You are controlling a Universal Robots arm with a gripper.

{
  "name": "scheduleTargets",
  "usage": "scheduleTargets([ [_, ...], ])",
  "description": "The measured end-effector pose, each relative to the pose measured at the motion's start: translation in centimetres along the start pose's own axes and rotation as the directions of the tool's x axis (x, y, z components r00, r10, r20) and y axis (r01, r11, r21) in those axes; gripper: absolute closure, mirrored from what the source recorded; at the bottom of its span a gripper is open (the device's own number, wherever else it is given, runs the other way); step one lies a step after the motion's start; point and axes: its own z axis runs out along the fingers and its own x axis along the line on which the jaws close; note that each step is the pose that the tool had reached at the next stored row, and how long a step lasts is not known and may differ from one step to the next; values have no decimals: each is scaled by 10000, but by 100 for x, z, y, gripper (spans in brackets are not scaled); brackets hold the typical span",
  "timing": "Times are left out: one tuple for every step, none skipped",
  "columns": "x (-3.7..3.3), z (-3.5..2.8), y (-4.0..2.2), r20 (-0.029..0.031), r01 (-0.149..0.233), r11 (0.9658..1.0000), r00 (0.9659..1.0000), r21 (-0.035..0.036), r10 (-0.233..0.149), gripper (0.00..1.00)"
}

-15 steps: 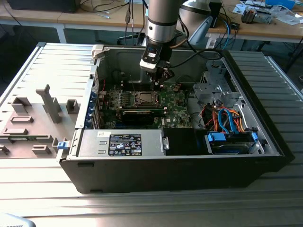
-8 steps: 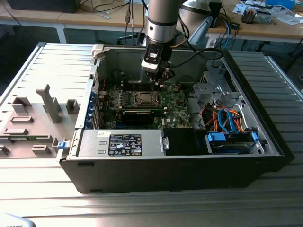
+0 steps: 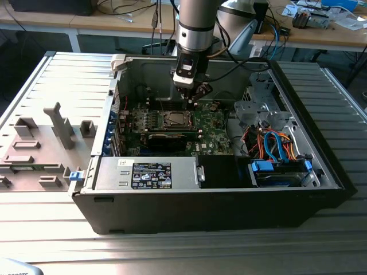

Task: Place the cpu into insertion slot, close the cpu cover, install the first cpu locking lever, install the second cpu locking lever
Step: 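Install the first cpu locking lever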

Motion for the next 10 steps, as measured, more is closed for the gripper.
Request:
scheduleTargets([
  [0, 0, 0, 1, 42, 10000, 10000, 0, -42, 89],
  [0, 0, 0, 2, 111, 9999, 9999, -2, -111, 89],
  [0, 0, 0, 4, 168, 9999, 9999, -3, -168, 89],
  [0, 0, 0, 4, 209, 9998, 9998, -3, -209, 89],
  [0, 0, 0, 6, 263, 9997, 9997, -4, -263, 89],
  [0, 0, 0, 6, 339, 9994, 9994, -6, -339, 89],
  [0, 0, 0, 8, 397, 9992, 9992, -6, -397, 89],
  [0, 0, 0, 9, 434, 9991, 9991, -7, -434, 89],
  [0, 0, 0, 9, 478, 9989, 9989, -8, -478, 89],
  [0, 0, 0, 10, 518, 9987, 9987, -8, -518, 89],
])
